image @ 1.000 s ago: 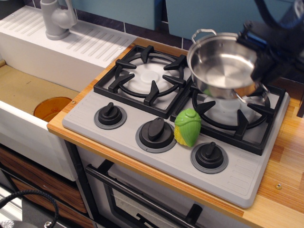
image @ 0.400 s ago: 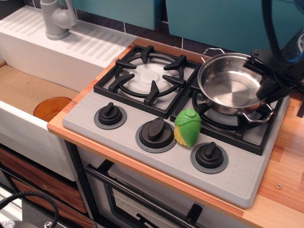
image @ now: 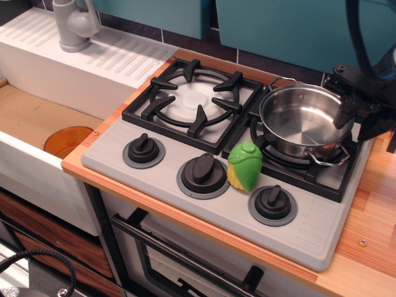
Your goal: Put pot or pan on stove and put corncob in pot or pan
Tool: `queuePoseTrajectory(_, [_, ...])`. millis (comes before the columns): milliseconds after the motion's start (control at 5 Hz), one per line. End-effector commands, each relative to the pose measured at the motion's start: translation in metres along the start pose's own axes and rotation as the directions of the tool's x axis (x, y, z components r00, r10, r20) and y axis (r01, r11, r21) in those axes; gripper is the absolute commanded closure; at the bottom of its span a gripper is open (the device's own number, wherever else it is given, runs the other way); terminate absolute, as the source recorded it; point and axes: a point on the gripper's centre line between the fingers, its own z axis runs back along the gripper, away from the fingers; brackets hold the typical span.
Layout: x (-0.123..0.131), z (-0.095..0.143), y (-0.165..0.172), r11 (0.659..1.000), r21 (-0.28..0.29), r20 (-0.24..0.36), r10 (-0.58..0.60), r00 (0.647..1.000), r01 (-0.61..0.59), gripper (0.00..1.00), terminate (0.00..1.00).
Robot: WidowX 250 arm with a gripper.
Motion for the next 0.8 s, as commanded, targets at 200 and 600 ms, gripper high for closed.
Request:
queuePoseTrajectory(200, [0.021,0.072,0.061,0.989,-0.129,-0.040,-0.085,0.996,0.079,0.00,0.00])
queuePoseTrajectory(600, [0.021,0.072,0.061,0.989,-0.129,-0.040,-0.085,0.996,0.079,0.00,0.00])
